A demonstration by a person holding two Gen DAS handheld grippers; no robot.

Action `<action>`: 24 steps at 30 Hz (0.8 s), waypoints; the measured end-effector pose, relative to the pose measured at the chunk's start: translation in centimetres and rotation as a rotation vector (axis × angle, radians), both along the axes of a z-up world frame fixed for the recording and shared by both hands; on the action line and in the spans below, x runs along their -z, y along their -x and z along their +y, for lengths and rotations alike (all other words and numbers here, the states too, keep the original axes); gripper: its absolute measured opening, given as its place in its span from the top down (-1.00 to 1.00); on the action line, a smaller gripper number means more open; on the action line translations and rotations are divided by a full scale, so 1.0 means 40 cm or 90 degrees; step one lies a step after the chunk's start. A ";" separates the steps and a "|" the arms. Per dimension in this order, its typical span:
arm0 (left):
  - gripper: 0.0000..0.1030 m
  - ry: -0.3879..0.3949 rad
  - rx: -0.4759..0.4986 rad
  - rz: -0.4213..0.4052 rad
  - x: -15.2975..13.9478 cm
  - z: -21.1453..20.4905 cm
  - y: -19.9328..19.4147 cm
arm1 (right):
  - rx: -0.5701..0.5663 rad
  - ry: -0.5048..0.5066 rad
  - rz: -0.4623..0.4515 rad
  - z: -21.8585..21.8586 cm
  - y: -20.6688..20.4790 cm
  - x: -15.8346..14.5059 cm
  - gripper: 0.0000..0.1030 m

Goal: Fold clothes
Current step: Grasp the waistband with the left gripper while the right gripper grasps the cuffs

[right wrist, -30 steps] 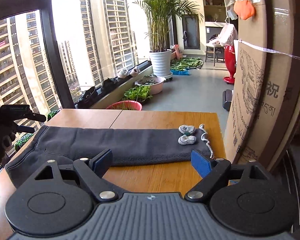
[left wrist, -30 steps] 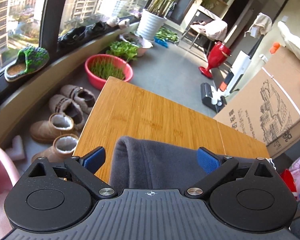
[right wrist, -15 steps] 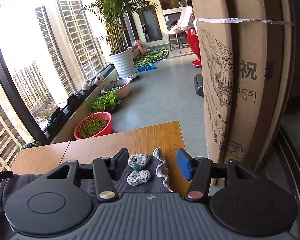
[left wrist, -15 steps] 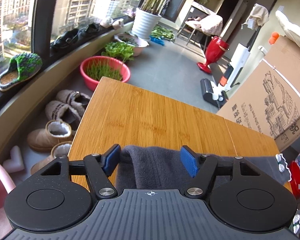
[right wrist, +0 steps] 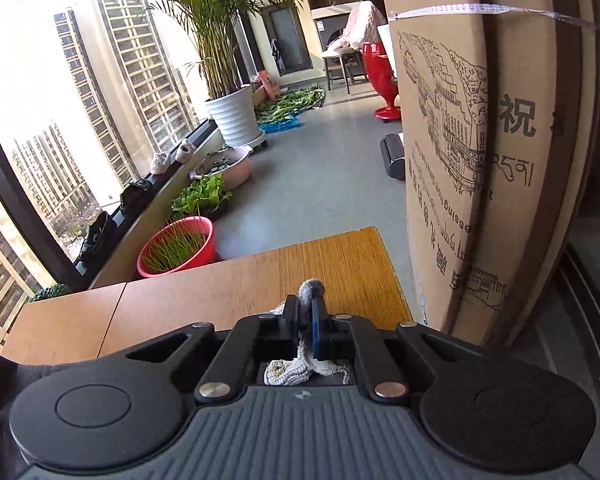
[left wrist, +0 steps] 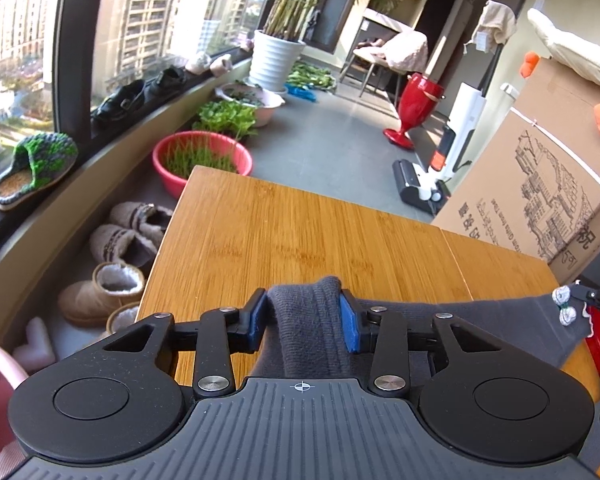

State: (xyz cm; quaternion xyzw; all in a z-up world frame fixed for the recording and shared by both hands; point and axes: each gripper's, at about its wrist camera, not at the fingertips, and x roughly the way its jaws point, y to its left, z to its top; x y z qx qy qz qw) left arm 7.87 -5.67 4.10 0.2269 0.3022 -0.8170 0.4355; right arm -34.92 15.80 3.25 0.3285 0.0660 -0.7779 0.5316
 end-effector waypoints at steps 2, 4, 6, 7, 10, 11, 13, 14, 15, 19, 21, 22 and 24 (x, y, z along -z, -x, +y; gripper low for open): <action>0.22 0.033 0.013 0.024 -0.053 0.048 -0.033 | -0.014 0.043 0.006 0.062 -0.009 -0.059 0.89; 0.22 0.065 0.028 0.055 -0.105 0.119 -0.079 | -0.029 0.089 0.003 0.152 -0.023 -0.115 0.90; 0.22 0.091 0.043 0.082 -0.132 0.203 -0.129 | -0.036 0.128 0.020 0.261 -0.051 -0.147 0.90; 0.21 0.100 0.049 0.090 -0.138 0.249 -0.156 | -0.029 0.140 0.044 0.320 -0.070 -0.148 0.89; 0.15 0.077 0.059 0.084 -0.093 0.359 -0.222 | -0.010 0.112 0.107 0.442 -0.118 -0.099 0.87; 0.12 0.062 0.059 0.079 -0.074 0.380 -0.235 | -0.004 0.090 0.115 0.471 -0.129 -0.075 0.87; 0.11 0.033 0.053 0.076 -0.042 0.410 -0.261 | 0.010 0.054 0.109 0.511 -0.136 -0.028 0.86; 0.04 0.026 0.047 0.085 -0.038 0.414 -0.271 | 0.018 0.048 0.099 0.524 -0.132 -0.015 0.86; -0.01 0.019 0.041 0.094 -0.035 0.419 -0.280 | 0.030 0.045 0.085 0.541 -0.127 -0.007 0.83; -0.52 0.019 0.019 0.132 -0.051 0.403 -0.293 | 0.048 0.074 0.045 0.576 -0.116 -0.020 0.49; -0.66 0.027 0.008 0.130 -0.054 0.393 -0.281 | 0.042 0.082 0.020 0.585 -0.120 -0.020 0.24; -0.75 0.028 0.006 0.125 -0.051 0.387 -0.272 | 0.035 0.082 0.007 0.587 -0.126 -0.016 0.12; -0.82 0.021 0.009 0.105 -0.035 0.371 -0.244 | 0.022 0.065 -0.006 0.581 -0.143 0.004 0.00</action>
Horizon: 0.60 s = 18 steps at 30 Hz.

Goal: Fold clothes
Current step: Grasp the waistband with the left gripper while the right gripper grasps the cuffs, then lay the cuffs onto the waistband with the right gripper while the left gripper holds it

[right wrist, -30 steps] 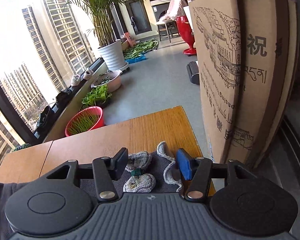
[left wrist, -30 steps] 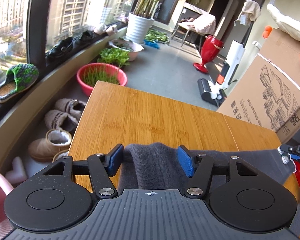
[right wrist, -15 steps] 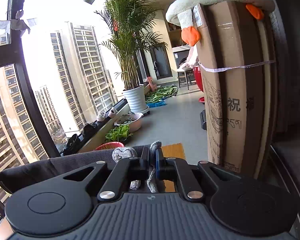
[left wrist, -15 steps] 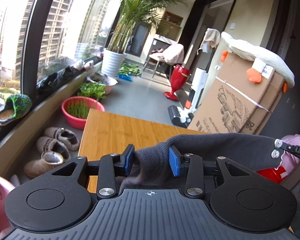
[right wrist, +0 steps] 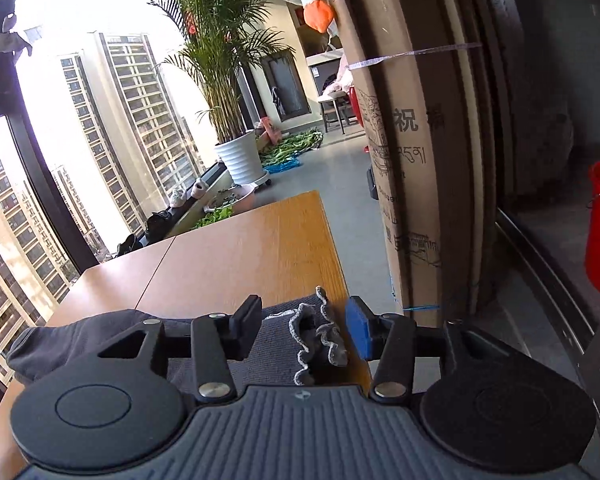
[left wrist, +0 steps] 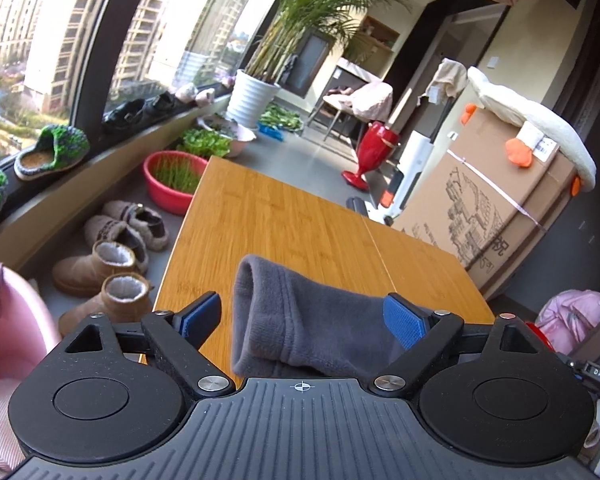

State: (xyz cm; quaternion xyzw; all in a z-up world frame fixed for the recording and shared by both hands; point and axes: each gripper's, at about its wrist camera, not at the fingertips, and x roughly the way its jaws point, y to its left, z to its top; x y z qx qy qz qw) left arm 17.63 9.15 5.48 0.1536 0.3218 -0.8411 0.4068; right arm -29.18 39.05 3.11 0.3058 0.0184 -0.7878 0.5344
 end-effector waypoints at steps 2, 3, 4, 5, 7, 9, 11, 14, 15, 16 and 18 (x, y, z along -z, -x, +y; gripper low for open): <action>-0.80 -0.007 0.004 -0.020 0.017 -0.016 0.028 | -0.016 -0.030 -0.005 -0.015 -0.019 0.029 -0.04; -0.74 -0.010 0.006 -0.029 0.025 -0.024 0.041 | -0.028 -0.046 -0.006 -0.024 -0.027 0.041 -0.04; -0.31 -0.013 0.007 -0.039 0.033 -0.033 0.055 | -0.041 -0.059 0.001 -0.033 -0.035 0.048 0.21; 0.37 -0.009 0.007 -0.056 0.034 -0.038 0.067 | -0.055 -0.066 0.019 -0.042 -0.044 0.046 0.48; 0.39 0.020 0.015 -0.064 0.007 -0.038 0.070 | -0.077 -0.056 0.067 -0.057 -0.059 0.011 0.79; 0.40 0.048 0.026 -0.051 -0.031 -0.028 0.066 | -0.081 -0.027 0.114 -0.068 -0.065 -0.042 0.80; 0.40 0.071 0.031 -0.041 -0.060 -0.008 0.063 | -0.084 0.008 0.144 -0.079 -0.061 -0.097 0.80; 0.39 0.064 0.032 -0.053 -0.044 0.021 0.060 | -0.073 0.011 0.141 -0.105 -0.030 -0.111 0.79; 0.39 0.052 0.031 -0.062 -0.026 0.027 0.058 | -0.069 -0.006 0.124 -0.114 -0.017 -0.091 0.78; 0.39 0.040 0.029 -0.071 -0.008 0.032 0.057 | -0.062 -0.029 0.103 -0.122 -0.004 -0.064 0.77; 0.37 0.007 0.025 -0.089 0.035 0.034 0.047 | -0.041 -0.088 0.077 -0.131 0.016 0.004 0.71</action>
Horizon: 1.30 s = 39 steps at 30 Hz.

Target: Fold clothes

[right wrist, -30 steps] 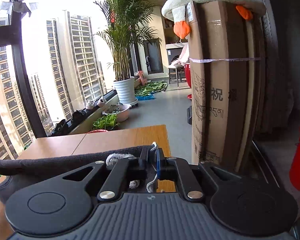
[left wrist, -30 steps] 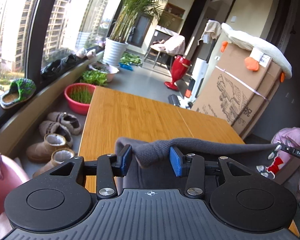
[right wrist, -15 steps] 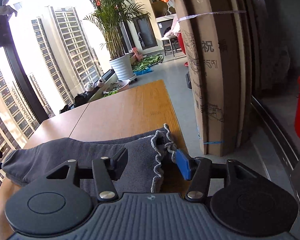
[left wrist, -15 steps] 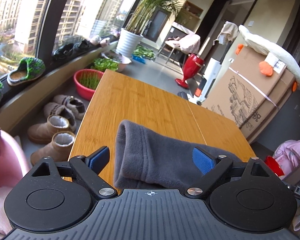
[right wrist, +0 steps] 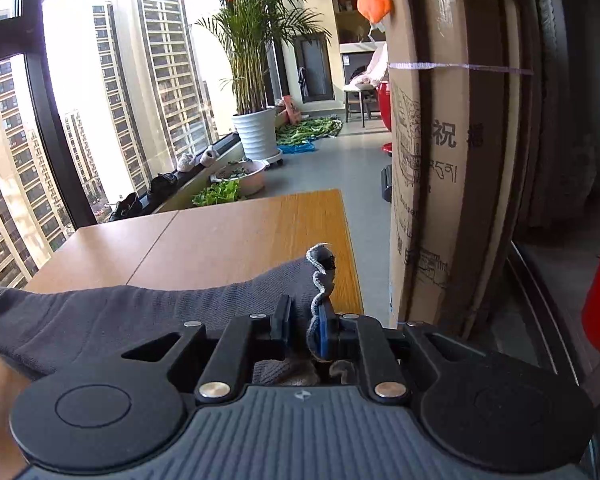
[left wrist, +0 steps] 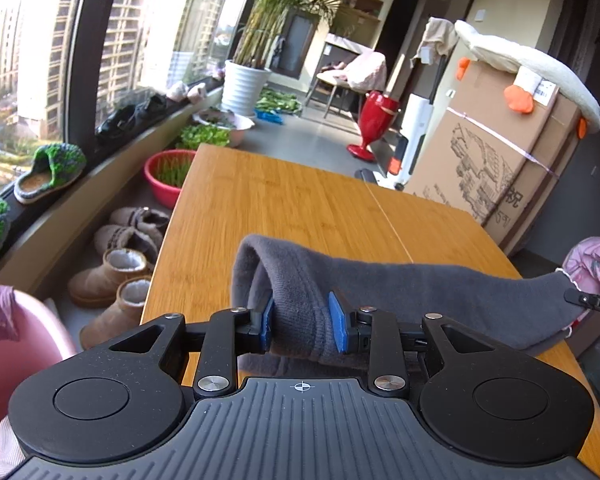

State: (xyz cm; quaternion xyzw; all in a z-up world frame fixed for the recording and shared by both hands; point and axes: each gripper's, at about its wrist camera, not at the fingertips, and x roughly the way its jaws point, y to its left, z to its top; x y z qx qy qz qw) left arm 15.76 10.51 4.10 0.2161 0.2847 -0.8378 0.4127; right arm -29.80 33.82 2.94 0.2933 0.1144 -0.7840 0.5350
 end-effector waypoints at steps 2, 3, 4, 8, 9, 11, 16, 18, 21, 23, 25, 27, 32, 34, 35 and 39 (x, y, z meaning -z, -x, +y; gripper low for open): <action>0.28 0.008 -0.005 0.007 -0.010 0.009 -0.008 | 0.031 -0.019 0.013 0.016 0.005 0.038 0.47; 0.23 0.020 -0.007 0.016 -0.026 0.016 -0.010 | 0.039 -0.014 0.017 0.029 0.006 0.034 0.35; 0.13 0.033 -0.009 0.024 -0.042 0.023 -0.013 | 0.044 -0.005 0.018 0.042 0.006 0.022 0.35; -0.58 0.080 -0.008 0.062 -0.103 0.050 -0.014 | 0.036 0.058 0.019 0.083 -0.009 -0.038 0.27; -0.68 0.083 0.011 0.076 -0.109 0.057 0.006 | 0.024 0.073 0.003 0.083 -0.014 -0.044 0.18; -0.82 0.046 0.036 0.085 -0.087 0.054 0.056 | -0.005 0.091 -0.051 0.074 -0.026 -0.040 -0.19; -0.85 -0.067 0.039 0.078 0.033 0.023 0.137 | -0.062 0.083 -0.179 0.013 -0.069 0.037 -0.98; -0.86 -0.034 0.040 0.062 0.038 0.019 0.144 | -0.066 0.080 -0.160 -0.009 -0.091 0.043 -1.00; -0.86 -0.020 0.025 0.056 0.045 -0.008 0.144 | -0.065 0.072 -0.150 -0.052 -0.099 0.045 -1.00; -0.86 0.006 0.014 0.038 0.052 -0.024 0.152 | -0.075 0.071 -0.144 -0.084 -0.098 0.049 -1.00; -0.87 0.042 0.009 0.003 0.056 -0.034 0.174 | -0.070 0.061 -0.124 -0.116 -0.112 0.050 -1.00; -0.93 0.048 -0.002 -0.015 0.053 -0.046 0.196 | -0.060 0.047 -0.095 -0.149 -0.134 0.050 -1.00; -1.00 0.051 -0.026 -0.031 0.055 -0.067 0.229 | -0.034 0.018 -0.009 -0.199 -0.199 0.059 -1.00; -1.00 0.052 -0.025 -0.034 0.055 -0.063 0.227 | -0.033 0.016 -0.009 -0.197 -0.201 0.058 -1.00; -1.00 0.052 -0.024 -0.035 0.055 -0.059 0.224 | -0.034 0.014 -0.009 -0.195 -0.202 0.058 -1.00; -1.00 0.051 -0.021 -0.037 0.056 -0.043 0.211 | -0.053 0.009 -0.018 -0.178 -0.197 0.059 -1.00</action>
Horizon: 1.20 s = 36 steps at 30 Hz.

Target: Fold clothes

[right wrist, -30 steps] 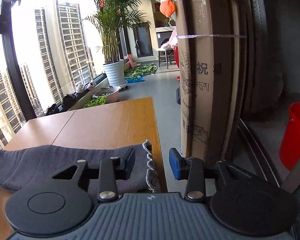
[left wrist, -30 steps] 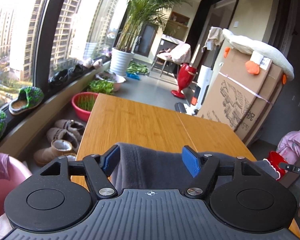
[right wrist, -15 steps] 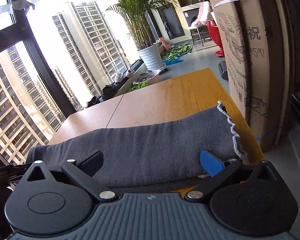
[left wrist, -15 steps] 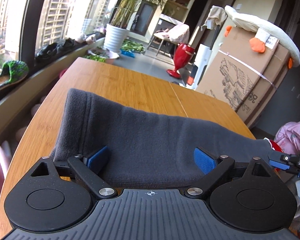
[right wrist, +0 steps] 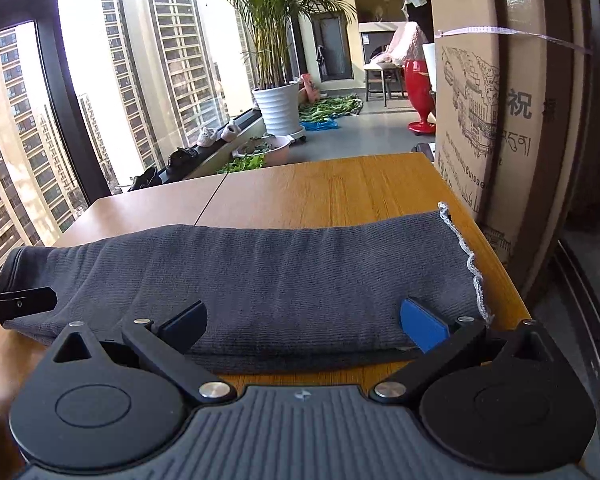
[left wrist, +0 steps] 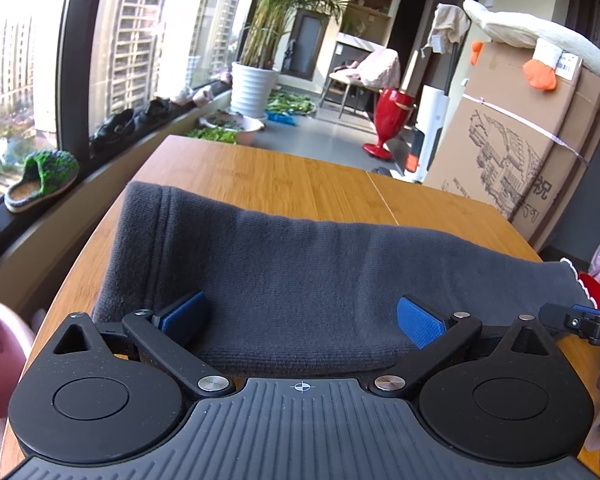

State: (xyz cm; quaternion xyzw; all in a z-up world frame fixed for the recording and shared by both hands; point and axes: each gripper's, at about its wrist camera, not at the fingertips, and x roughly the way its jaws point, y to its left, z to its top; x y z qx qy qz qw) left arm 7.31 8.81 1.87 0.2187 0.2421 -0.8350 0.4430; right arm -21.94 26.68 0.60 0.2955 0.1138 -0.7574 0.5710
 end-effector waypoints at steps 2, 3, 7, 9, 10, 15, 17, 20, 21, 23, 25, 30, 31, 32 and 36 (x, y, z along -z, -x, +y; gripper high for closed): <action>-1.00 0.000 0.002 -0.001 0.000 0.008 -0.006 | -0.014 0.000 -0.011 0.013 0.008 0.001 -1.00; -1.00 0.000 0.002 -0.002 0.000 0.012 -0.010 | -0.019 0.001 -0.023 0.020 0.012 0.001 -1.00; -1.00 0.030 -0.024 -0.014 -0.014 0.038 0.007 | -0.039 0.004 -0.091 0.046 0.031 0.013 -1.00; -1.00 0.049 -0.029 -0.015 -0.027 0.054 0.032 | -0.044 0.009 -0.104 0.049 0.034 0.014 -1.00; -1.00 0.048 0.002 0.000 -0.036 0.061 0.055 | -0.041 0.012 -0.104 0.049 0.034 0.015 -1.00; -1.00 0.003 0.109 0.064 -0.039 0.063 0.161 | -0.041 0.015 -0.100 0.053 0.028 0.014 -1.00; -1.00 -0.015 0.122 0.053 -0.014 0.055 0.185 | -0.039 0.023 -0.108 0.060 0.031 0.011 -1.00; -1.00 -0.024 0.138 0.059 0.006 0.053 0.176 | -0.032 0.058 -0.105 0.074 0.037 -0.008 -1.00; -1.00 -0.027 0.144 0.059 0.009 0.051 0.171 | -0.034 0.077 -0.087 0.070 0.039 -0.026 -1.00; -1.00 -0.031 0.153 0.066 0.013 0.049 0.160 | -0.023 0.093 -0.063 0.044 0.051 -0.056 -1.00; -1.00 -0.032 0.157 0.069 0.016 0.051 0.151 | -0.015 0.091 -0.079 0.002 0.077 -0.065 -1.00; -1.00 -0.033 0.164 0.069 0.018 0.066 0.127 | 0.002 0.062 -0.135 -0.047 0.118 -0.010 -1.00; -1.00 -0.033 0.166 0.069 0.018 0.070 0.119 | -0.002 0.062 -0.127 -0.038 0.109 -0.009 -1.00; -1.00 -0.034 0.166 0.070 0.018 0.075 0.112 | -0.005 0.063 -0.124 -0.027 0.102 -0.006 -1.00; -1.00 -0.033 0.171 0.068 0.017 0.095 0.089 | -0.012 0.055 -0.076 0.016 0.059 -0.002 -1.00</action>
